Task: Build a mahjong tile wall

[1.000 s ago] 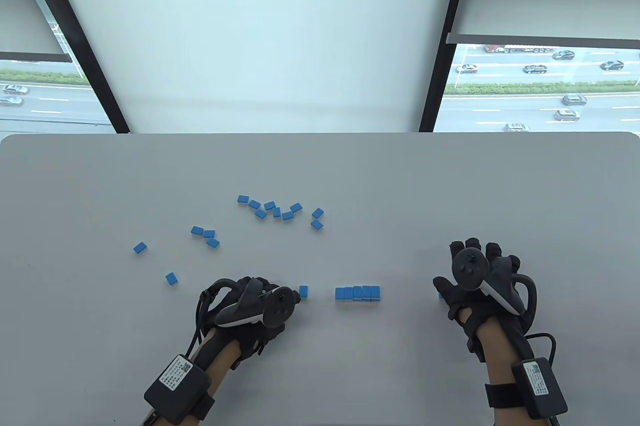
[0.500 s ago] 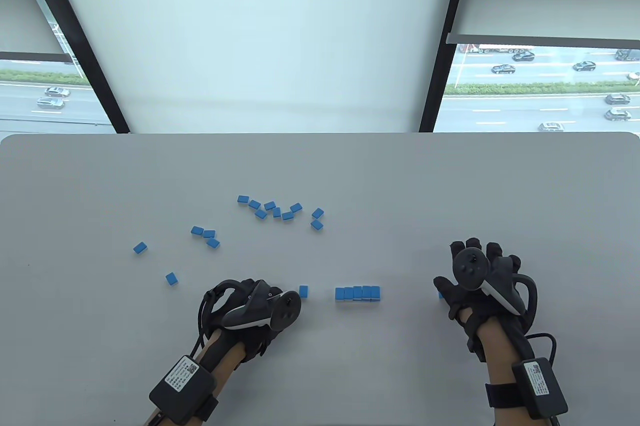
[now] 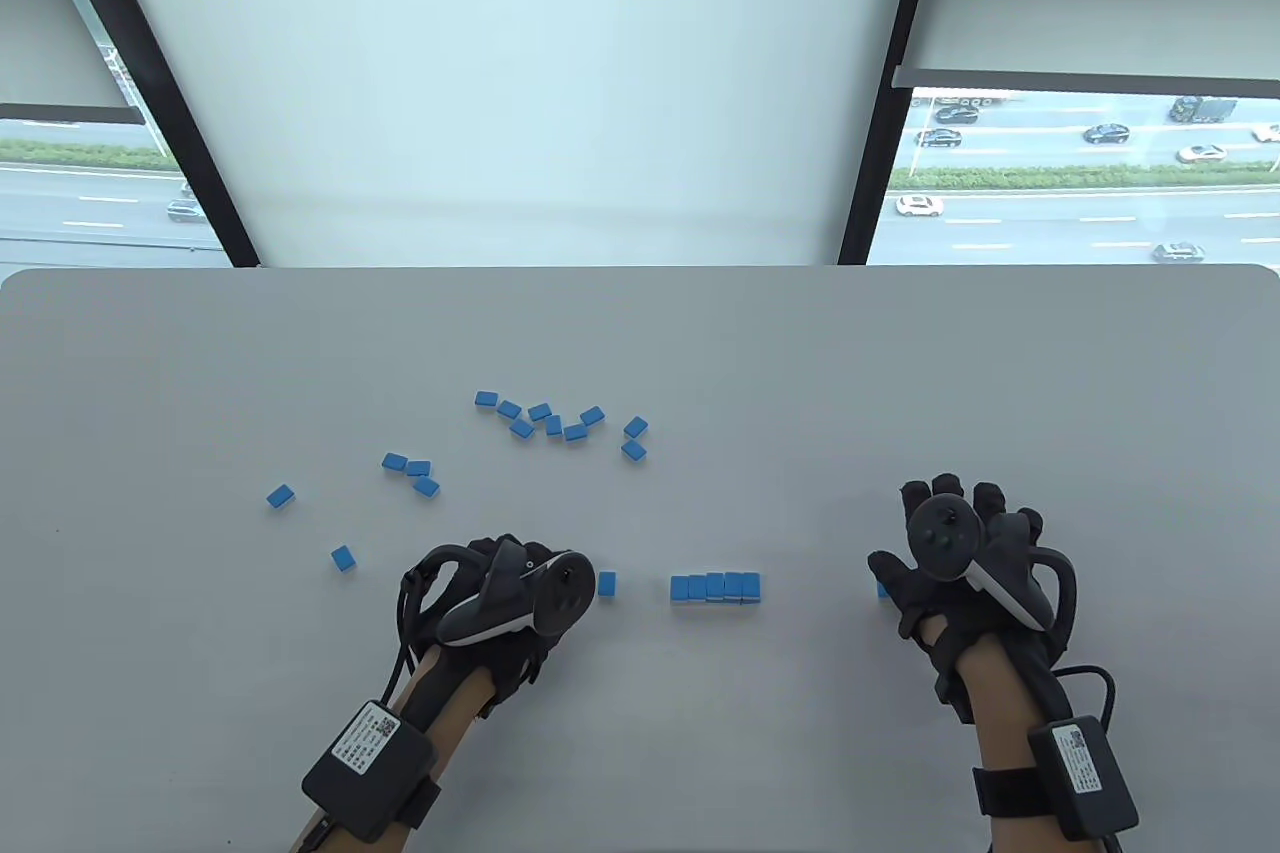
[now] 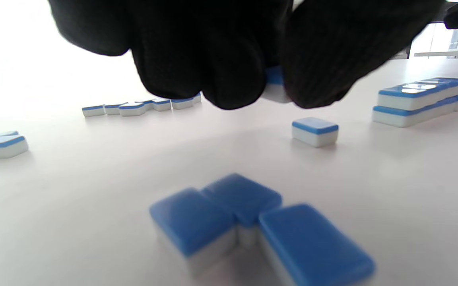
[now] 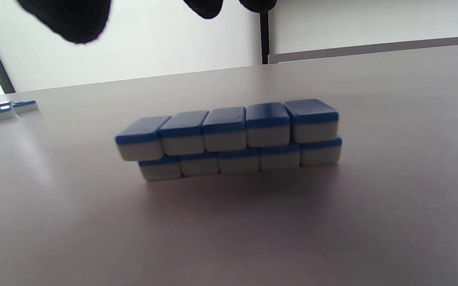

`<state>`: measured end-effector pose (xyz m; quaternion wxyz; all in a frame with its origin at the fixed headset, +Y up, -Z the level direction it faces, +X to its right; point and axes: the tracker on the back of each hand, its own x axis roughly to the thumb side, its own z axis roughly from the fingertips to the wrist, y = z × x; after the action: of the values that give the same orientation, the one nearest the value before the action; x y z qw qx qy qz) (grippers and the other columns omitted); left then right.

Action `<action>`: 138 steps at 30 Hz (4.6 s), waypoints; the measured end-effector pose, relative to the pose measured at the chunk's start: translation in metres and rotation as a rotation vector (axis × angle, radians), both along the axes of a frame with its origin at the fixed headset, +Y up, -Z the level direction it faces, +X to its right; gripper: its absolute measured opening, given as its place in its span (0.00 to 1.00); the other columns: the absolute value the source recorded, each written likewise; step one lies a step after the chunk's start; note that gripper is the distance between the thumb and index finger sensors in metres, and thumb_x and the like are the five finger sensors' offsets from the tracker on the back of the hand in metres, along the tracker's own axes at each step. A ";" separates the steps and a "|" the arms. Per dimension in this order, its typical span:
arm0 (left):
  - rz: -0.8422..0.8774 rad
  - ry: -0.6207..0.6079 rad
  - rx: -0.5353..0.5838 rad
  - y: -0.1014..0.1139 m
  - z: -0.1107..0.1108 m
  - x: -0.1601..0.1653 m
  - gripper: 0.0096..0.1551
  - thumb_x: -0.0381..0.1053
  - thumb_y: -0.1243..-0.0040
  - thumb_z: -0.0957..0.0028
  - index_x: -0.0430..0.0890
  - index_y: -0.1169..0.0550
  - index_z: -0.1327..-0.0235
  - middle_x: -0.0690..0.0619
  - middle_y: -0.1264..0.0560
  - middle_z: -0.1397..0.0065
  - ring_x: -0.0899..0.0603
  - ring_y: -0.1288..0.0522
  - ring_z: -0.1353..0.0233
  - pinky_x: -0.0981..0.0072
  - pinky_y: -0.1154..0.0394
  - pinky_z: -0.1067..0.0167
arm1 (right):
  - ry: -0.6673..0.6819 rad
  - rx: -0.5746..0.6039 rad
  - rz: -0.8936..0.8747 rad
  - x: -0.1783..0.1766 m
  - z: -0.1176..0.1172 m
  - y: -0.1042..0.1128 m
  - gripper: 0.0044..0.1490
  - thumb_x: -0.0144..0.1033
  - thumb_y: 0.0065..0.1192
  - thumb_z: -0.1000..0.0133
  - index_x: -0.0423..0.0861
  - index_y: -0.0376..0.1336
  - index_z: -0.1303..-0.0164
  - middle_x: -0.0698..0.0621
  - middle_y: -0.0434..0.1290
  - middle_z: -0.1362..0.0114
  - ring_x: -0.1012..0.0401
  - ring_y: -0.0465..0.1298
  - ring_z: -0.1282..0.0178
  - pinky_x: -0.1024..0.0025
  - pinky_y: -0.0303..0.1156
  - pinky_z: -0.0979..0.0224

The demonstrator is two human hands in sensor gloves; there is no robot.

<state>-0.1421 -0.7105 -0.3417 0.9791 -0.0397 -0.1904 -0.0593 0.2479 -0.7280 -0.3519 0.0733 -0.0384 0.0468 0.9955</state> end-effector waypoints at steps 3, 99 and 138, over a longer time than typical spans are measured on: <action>0.014 0.030 -0.032 -0.002 -0.009 0.007 0.36 0.59 0.29 0.58 0.48 0.25 0.36 0.54 0.19 0.39 0.41 0.22 0.38 0.36 0.29 0.35 | -0.001 -0.001 0.001 0.000 0.000 0.000 0.54 0.66 0.53 0.52 0.51 0.42 0.21 0.47 0.40 0.16 0.38 0.37 0.21 0.33 0.30 0.31; -0.132 0.144 -0.135 -0.023 -0.011 -0.017 0.35 0.62 0.30 0.58 0.54 0.23 0.36 0.57 0.21 0.40 0.46 0.20 0.44 0.42 0.26 0.38 | 0.013 -0.008 -0.002 -0.003 0.001 -0.002 0.54 0.65 0.53 0.52 0.51 0.42 0.21 0.47 0.40 0.16 0.38 0.37 0.21 0.33 0.30 0.31; -0.032 0.065 -0.055 -0.006 0.002 -0.005 0.37 0.65 0.35 0.57 0.55 0.26 0.32 0.57 0.21 0.38 0.46 0.20 0.45 0.48 0.23 0.42 | 0.013 0.004 -0.012 -0.002 0.001 0.000 0.54 0.65 0.54 0.52 0.51 0.42 0.21 0.47 0.40 0.16 0.38 0.37 0.21 0.33 0.30 0.31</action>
<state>-0.1474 -0.7167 -0.3401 0.9823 -0.0716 -0.1592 -0.0685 0.2456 -0.7280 -0.3507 0.0792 -0.0316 0.0452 0.9953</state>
